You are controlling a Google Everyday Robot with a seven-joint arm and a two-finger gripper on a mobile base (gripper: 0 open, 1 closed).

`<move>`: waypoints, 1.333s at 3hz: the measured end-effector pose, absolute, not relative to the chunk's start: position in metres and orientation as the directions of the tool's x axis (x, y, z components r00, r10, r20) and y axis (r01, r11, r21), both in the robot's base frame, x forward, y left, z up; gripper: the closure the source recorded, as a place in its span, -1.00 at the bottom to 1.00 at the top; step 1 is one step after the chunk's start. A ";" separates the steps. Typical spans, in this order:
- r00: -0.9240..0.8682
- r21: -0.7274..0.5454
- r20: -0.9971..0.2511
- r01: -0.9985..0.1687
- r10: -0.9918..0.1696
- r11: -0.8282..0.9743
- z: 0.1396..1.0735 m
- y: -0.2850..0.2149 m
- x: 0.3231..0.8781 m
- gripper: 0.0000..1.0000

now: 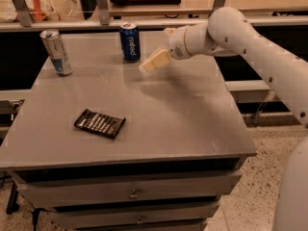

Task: Move pepsi can near rxbar chocolate

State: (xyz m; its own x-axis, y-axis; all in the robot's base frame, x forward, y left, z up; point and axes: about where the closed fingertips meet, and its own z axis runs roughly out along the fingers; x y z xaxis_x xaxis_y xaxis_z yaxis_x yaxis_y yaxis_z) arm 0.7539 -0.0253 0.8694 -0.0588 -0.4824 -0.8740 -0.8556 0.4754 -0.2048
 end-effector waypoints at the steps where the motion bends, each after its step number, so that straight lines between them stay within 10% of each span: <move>1: -0.033 -0.202 -0.873 -0.883 -0.487 0.423 0.872 -0.003 0.758 -1.00; 4: -0.030 -0.152 -0.901 -0.912 -0.433 0.381 0.877 0.026 0.773 -1.00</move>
Offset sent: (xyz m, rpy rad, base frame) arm 0.0121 0.0486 0.0130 0.0418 0.0230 0.1370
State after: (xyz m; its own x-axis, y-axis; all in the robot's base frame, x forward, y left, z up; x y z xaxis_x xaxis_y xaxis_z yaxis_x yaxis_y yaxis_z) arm 0.7726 0.0261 0.8771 -0.0303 -0.4325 -0.9011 -0.9122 0.3805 -0.1520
